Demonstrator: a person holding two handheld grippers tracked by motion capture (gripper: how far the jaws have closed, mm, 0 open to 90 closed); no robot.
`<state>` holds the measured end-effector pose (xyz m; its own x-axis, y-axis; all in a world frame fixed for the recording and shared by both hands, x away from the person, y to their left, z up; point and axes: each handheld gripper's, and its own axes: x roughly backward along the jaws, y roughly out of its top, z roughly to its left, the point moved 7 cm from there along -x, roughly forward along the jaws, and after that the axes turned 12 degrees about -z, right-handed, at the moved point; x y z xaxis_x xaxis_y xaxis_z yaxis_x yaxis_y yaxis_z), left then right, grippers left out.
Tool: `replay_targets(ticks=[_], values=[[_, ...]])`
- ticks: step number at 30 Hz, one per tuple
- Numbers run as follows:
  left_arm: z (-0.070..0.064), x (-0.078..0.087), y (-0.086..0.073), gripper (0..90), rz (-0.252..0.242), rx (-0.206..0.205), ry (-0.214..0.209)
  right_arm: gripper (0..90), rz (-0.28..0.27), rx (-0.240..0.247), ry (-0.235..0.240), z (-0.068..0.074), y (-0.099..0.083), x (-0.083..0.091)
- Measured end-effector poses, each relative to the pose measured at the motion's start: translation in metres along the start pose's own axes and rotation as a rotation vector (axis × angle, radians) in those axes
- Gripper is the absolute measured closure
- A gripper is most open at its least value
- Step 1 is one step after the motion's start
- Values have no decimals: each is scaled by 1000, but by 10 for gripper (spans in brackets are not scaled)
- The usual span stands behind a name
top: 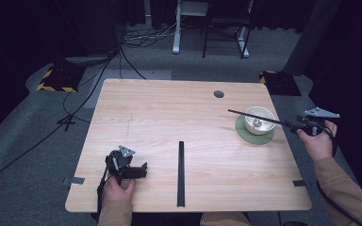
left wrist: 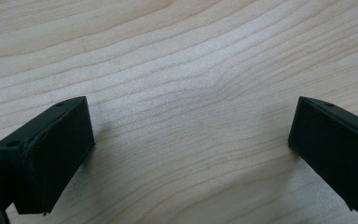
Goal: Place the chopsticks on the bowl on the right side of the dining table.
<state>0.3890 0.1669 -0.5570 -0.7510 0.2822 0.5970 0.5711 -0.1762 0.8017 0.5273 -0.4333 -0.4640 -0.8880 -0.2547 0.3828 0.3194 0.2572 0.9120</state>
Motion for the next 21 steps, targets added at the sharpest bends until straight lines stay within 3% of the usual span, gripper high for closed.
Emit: replay_targets(ticks=[5,9,15,21], values=[[0,0,0,3,0,0,0,391,-40,47,64,26,13,-10],[0,0,0,3,0,-1,-1,422,-62,37,115,47,31,-25],[0,0,0,3,0,-1,-1,426,-27,65,104,65,40,-52],[0,0,0,3,0,0,-1,422,11,96,87,72,39,-74]])
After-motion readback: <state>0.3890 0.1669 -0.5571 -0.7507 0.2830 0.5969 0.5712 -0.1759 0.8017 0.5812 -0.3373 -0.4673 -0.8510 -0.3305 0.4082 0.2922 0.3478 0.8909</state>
